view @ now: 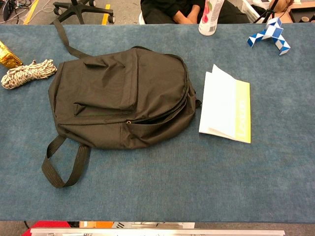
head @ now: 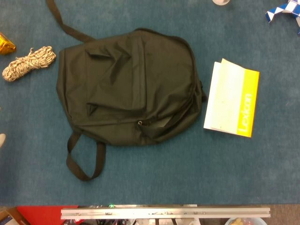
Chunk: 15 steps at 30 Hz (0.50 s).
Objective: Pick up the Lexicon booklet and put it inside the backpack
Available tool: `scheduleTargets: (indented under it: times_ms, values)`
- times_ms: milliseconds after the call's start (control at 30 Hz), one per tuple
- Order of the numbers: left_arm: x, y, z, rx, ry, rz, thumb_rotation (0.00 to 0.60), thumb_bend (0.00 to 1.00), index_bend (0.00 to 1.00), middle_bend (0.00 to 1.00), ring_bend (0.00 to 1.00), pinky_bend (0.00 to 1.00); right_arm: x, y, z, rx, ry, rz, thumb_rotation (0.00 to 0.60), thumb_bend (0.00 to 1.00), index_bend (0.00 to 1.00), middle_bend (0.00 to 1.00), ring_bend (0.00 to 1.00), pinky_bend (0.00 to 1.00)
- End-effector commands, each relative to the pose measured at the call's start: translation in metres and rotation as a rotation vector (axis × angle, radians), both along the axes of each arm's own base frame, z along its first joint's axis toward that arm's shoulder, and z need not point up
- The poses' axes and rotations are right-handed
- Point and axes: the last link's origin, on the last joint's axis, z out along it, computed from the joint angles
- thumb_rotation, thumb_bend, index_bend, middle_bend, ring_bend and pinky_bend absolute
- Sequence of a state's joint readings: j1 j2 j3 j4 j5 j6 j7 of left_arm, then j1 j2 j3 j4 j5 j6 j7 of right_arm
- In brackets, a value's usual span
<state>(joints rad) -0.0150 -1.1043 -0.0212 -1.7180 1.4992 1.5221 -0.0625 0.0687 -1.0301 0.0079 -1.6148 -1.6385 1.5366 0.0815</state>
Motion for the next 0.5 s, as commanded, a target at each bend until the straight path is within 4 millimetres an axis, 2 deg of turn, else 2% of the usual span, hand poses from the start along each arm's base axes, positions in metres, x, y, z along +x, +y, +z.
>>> scheduleTargets:
  times_ms: [33, 500]
  values:
    - [0.000, 0.000, -0.001, -0.003, 0.000, 0.001, 0.600, 0.17, 0.34, 0.31, 0.26, 0.29, 0.000, -0.001, -0.001, 0.004, 0.002, 0.001, 0.600, 0.28, 0.50, 0.46, 0.36, 0.48]
    - [0.003, 0.004, -0.001, -0.006, 0.000, -0.002, 0.600, 0.17, 0.34, 0.31, 0.26, 0.29, 0.010, -0.017, -0.008, 0.042, 0.025, 0.064, 0.600, 0.28, 0.50, 0.46, 0.36, 0.48]
